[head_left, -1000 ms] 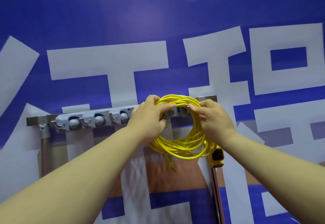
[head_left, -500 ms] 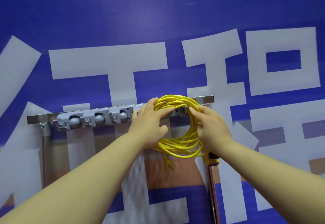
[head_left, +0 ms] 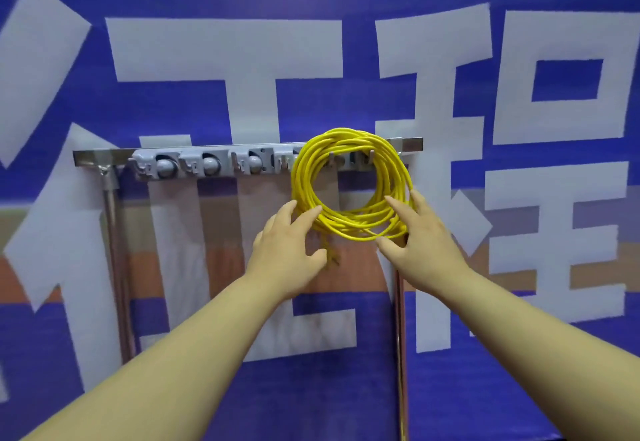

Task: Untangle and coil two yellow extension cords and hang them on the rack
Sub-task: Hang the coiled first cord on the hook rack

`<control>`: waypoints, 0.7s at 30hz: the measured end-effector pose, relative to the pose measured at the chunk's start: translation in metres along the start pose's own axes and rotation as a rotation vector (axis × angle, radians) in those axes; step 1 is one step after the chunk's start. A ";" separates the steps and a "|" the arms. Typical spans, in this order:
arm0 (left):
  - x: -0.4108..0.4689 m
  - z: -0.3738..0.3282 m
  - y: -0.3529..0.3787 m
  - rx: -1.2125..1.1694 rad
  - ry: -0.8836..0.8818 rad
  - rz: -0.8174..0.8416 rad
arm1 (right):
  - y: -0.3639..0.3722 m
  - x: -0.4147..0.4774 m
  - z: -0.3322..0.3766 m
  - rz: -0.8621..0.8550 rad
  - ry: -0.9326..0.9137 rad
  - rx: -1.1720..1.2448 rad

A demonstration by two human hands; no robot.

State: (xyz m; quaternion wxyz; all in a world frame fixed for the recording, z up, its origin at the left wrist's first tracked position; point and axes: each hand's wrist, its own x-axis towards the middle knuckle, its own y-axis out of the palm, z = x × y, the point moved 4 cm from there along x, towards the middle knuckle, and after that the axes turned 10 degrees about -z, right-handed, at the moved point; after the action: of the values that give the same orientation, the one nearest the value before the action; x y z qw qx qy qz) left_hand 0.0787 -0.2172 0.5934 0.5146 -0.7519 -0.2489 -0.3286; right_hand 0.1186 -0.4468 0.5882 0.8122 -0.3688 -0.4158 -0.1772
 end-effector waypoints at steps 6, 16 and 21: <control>-0.059 0.015 0.024 -0.044 -0.104 0.124 | 0.007 -0.062 -0.020 0.044 0.085 0.029; -0.222 0.069 0.099 0.067 -0.178 0.484 | 0.095 -0.238 -0.069 0.618 0.307 -0.056; -0.310 0.141 0.130 0.152 -0.242 0.738 | 0.158 -0.309 -0.084 0.957 0.312 -0.130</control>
State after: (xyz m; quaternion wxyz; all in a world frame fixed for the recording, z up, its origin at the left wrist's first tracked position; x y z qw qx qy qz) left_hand -0.0002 -0.1415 0.2456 0.6194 -0.7837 -0.0445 -0.0113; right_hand 0.0754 -0.4102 0.2352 0.8304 -0.5367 -0.0619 0.1361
